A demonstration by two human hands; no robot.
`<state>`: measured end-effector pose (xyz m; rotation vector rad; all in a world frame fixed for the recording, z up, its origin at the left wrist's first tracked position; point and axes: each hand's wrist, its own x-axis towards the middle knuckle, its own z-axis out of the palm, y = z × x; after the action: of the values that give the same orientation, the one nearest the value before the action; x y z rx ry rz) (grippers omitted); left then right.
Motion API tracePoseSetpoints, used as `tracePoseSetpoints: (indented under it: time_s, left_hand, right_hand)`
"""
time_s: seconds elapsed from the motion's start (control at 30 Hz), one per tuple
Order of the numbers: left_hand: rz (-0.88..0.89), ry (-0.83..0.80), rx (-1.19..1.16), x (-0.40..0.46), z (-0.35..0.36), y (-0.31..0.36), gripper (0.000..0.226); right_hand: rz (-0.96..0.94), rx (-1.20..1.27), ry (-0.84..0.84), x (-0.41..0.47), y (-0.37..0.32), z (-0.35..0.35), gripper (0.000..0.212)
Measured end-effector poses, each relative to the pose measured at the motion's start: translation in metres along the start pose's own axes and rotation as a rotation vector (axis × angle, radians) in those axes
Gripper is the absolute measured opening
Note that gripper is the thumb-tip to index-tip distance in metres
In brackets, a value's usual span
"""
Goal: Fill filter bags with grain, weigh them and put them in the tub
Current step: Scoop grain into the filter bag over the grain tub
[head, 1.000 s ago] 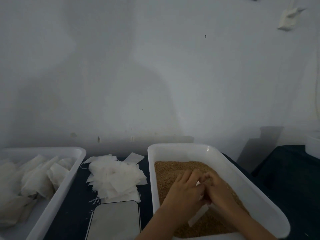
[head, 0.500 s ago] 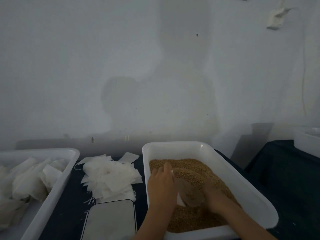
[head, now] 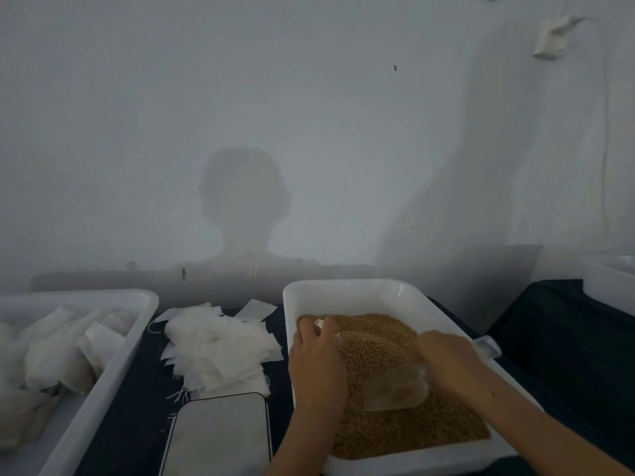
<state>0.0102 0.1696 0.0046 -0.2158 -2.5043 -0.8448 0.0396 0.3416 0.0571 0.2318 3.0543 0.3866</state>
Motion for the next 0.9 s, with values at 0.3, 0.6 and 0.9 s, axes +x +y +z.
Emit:
tracePoseSetpoints:
  time_s: [0.3, 0.6, 0.9]
  left_hand:
    - [0.008, 0.000, -0.007, 0.000, 0.000, 0.000, 0.021]
    - [0.041, -0.028, -0.018, 0.002, 0.003, -0.003, 0.018]
    - [0.174, -0.243, -0.090, 0.001, 0.009, -0.006, 0.009]
  right_hand:
    - [-0.137, 0.274, 0.069, 0.021, -0.040, 0.028, 0.008]
    - [-0.087, 0.558, 0.108, 0.022, -0.015, 0.036, 0.010]
    - [0.037, 0.619, 0.185, -0.004, 0.044, -0.001, 0.017]
